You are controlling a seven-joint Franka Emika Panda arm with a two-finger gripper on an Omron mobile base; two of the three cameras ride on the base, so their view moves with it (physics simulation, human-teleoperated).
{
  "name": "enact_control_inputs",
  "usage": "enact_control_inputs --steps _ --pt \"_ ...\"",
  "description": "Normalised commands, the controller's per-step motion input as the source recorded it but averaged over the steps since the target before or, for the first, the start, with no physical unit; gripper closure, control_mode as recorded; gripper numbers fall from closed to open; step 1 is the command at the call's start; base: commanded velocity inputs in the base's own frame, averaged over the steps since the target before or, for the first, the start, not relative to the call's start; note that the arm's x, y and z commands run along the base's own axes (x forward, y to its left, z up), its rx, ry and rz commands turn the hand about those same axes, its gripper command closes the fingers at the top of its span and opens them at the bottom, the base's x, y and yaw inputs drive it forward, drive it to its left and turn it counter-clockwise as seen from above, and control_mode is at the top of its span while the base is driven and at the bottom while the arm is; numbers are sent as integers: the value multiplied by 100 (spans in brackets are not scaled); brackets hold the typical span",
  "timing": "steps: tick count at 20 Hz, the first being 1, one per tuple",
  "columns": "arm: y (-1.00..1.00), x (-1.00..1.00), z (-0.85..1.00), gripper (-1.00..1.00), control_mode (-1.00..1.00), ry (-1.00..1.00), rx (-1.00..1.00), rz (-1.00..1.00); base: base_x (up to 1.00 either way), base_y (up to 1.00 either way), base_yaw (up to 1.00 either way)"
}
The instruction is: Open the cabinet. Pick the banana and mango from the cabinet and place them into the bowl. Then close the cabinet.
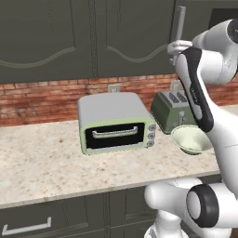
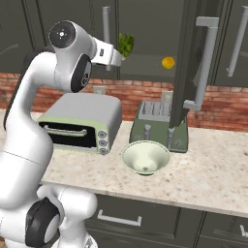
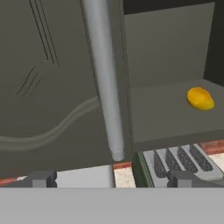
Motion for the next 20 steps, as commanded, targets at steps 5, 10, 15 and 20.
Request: enact_control_inputs --steps 5,10,15,20 --pt "15 40 0 -100 -100 -3 0 8 0 0 0" --pt "0 46 0 -100 -100 0 0 0 0 0 0" --pt "0 49 0 -100 -100 0 0 0 0 0 0" --pt "0 45 0 -100 -100 0 0 0 0 0 0"
